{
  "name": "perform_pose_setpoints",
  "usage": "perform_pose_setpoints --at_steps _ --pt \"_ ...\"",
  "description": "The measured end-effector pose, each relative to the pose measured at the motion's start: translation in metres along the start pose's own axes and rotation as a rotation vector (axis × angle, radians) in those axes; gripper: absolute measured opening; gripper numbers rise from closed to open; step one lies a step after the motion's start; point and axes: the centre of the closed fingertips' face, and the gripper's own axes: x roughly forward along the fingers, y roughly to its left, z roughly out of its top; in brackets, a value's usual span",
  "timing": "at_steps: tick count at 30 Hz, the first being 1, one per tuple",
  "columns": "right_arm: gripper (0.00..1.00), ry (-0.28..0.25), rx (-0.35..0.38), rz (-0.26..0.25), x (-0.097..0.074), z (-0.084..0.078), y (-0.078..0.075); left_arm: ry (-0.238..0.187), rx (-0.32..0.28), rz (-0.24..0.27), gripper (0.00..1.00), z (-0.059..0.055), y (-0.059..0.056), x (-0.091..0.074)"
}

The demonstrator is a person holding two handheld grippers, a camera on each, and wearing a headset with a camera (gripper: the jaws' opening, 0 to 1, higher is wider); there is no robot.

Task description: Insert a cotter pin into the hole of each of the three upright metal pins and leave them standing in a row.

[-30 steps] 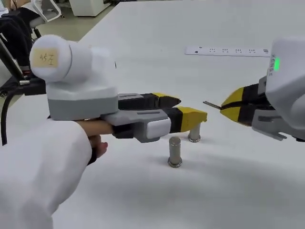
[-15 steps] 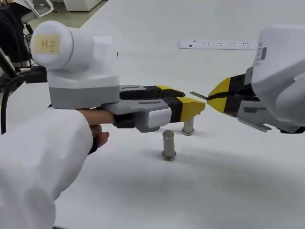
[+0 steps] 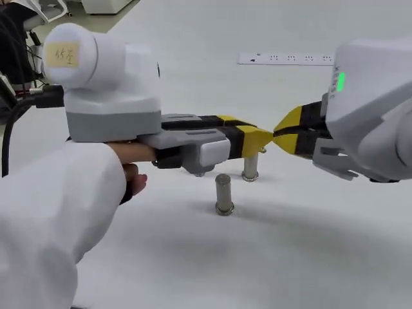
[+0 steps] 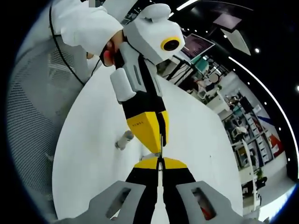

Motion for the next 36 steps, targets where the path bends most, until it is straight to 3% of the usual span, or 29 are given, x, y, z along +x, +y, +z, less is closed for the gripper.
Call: perform_pose_setpoints --at_steps 25,36 --pt "0.00 -0.006 -0.035 0.023 0.0029 0.0049 0.0059 0.037 0.016 -0.008 0.01 -0.0075 0.0026 0.0032" --pt "0.00 -0.017 -0.035 0.028 0.0019 0.0091 0.0059 0.042 -0.041 -0.031 0.00 -0.0069 0.0003 0.0007"
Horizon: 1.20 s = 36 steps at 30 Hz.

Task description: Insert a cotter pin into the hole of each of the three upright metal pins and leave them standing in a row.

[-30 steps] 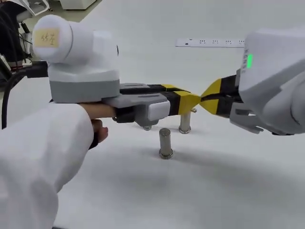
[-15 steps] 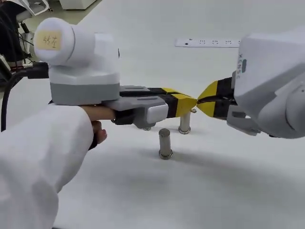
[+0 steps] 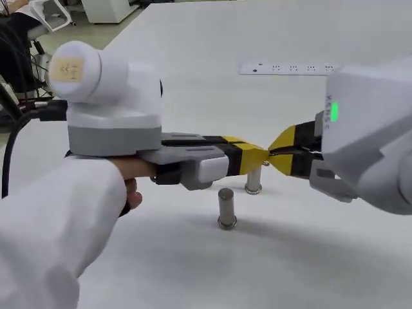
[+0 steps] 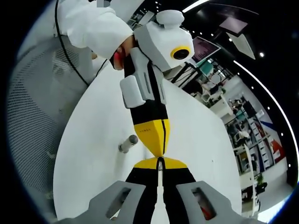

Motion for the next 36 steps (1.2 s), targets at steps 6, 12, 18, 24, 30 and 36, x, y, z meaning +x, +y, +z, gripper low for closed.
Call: perform_pose_setpoints --at_steps 6,12,18,24,30,36 --pt "0.00 0.001 -0.007 0.006 0.0000 -0.0003 0.0002 -0.002 -0.073 0.002 0.00 -0.0001 0.0006 0.0000" --pt "0.00 -0.004 0.008 0.011 -0.0011 0.0004 0.0008 -0.002 -0.069 0.001 0.00 0.0005 -0.0017 -0.0009" --pt "0.00 -0.006 0.009 0.013 -0.0002 0.0015 0.0012 0.000 -0.063 0.006 0.00 0.0008 -0.0018 -0.0027" --pt "0.00 0.005 -0.022 0.030 0.0020 0.0014 0.0036 0.013 -0.066 0.012 0.00 -0.0024 -0.0008 -0.0031" --pt "0.00 0.021 -0.061 0.044 0.0038 -0.0014 0.0060 0.021 -0.061 0.015 0.00 -0.0051 -0.0012 -0.0014" --pt "0.00 0.019 -0.012 0.056 0.0040 -0.0048 0.0069 0.023 -0.051 0.013 0.00 -0.0063 -0.0030 -0.0003"
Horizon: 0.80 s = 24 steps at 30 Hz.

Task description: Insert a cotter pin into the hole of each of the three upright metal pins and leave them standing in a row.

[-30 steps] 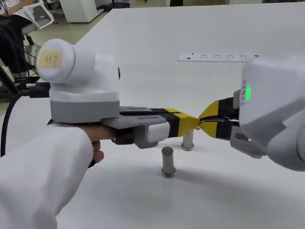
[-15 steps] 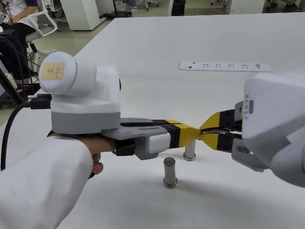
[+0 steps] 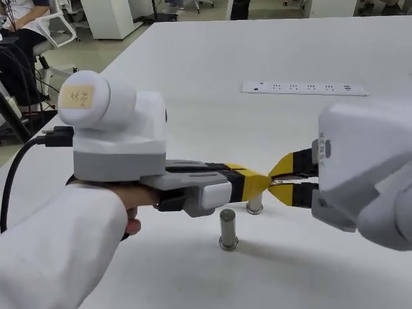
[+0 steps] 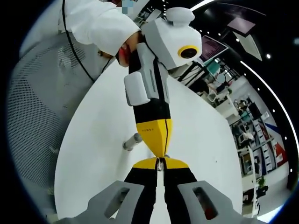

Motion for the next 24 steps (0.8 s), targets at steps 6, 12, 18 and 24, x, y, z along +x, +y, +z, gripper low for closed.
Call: perform_pose_setpoints --at_steps 6,12,18,24 --pt "0.08 -0.020 0.070 0.033 0.000 -0.002 0.004 -0.005 -0.001 0.002 0.00 0.000 0.001 0.000" --pt "0.18 -0.061 0.191 0.087 -0.002 -0.005 0.005 -0.011 0.020 0.005 0.00 0.002 0.002 -0.002" --pt "0.21 -0.111 0.337 0.159 -0.005 -0.007 0.007 -0.017 0.061 0.002 0.00 0.003 0.002 -0.003" --pt "0.27 -0.105 0.351 0.161 -0.006 -0.013 0.003 -0.021 0.131 -0.012 0.00 0.003 -0.001 -0.004"
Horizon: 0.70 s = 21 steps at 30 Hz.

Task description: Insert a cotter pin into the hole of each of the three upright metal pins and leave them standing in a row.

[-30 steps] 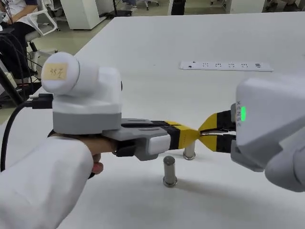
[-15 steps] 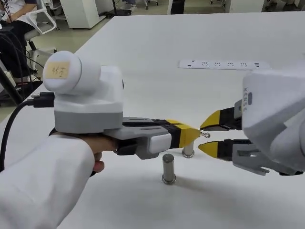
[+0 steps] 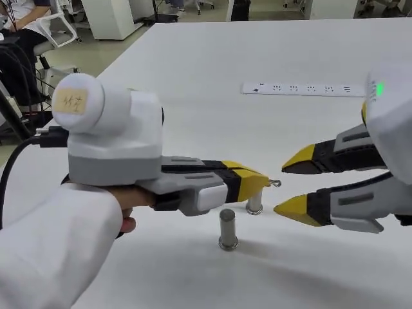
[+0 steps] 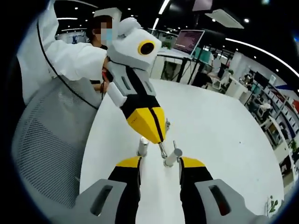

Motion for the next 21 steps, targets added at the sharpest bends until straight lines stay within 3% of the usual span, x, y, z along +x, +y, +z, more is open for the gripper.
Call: perform_pose_setpoints --at_steps 2,8,14,15,21 --pt "0.27 -0.008 0.027 0.017 -0.001 -0.001 0.001 -0.019 0.064 -0.009 0.00 0.003 -0.002 0.000" --pt "0.25 -0.039 0.105 0.094 -0.002 0.001 0.010 -0.030 0.136 -0.037 0.00 0.006 -0.010 0.001" --pt "0.20 -0.048 0.098 0.158 -0.006 0.002 0.018 -0.022 0.195 -0.085 0.00 0.004 -0.020 0.003" --pt "0.19 -0.047 0.094 0.160 -0.006 0.003 0.019 -0.015 0.227 -0.095 0.00 0.002 -0.022 0.003" --pt "0.10 -0.038 0.072 0.203 -0.010 0.002 0.026 0.014 0.250 -0.136 0.00 -0.005 -0.030 0.007"
